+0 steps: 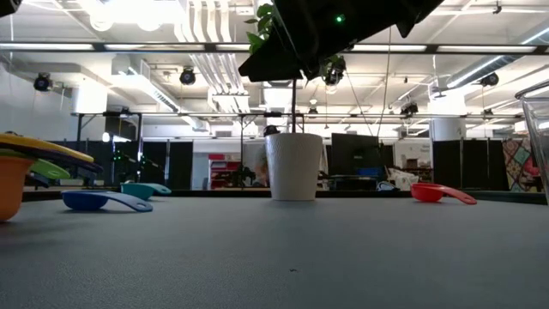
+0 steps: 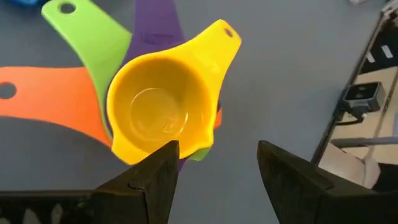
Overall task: Nest measuring cups in basket
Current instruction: Stack the light blue measuring cup on top of the yellow measuring cup
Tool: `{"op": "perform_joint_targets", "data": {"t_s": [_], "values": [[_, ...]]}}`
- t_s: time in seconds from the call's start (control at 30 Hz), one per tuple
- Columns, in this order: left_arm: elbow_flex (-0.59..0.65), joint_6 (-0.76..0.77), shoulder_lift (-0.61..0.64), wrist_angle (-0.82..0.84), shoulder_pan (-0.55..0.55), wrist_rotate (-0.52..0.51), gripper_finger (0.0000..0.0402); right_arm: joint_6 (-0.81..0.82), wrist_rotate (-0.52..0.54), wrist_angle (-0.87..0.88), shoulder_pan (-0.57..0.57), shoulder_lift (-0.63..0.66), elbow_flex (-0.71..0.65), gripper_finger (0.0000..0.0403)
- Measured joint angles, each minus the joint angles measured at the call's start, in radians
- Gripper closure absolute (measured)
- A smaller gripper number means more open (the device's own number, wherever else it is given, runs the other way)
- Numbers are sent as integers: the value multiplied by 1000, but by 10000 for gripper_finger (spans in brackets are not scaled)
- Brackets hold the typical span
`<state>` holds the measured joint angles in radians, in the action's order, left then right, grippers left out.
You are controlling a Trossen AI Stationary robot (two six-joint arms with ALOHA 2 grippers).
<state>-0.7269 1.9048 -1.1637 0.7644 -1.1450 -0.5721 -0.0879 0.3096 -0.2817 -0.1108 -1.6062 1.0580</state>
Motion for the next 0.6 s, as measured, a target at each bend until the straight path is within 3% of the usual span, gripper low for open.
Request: {"op": "perform_joint_targets", "data": {"t_s": [0.3,0.47,0.6], "values": [[37,-113,0,-138,0,-142,202,10,1,16,2,0,0,183],[49,-122,1,-134,0,-255,216,10,1,16,2,0,0,183],[65,-137,4,-136,0,-267,232,10,1,16,2,0,0,183]]}}
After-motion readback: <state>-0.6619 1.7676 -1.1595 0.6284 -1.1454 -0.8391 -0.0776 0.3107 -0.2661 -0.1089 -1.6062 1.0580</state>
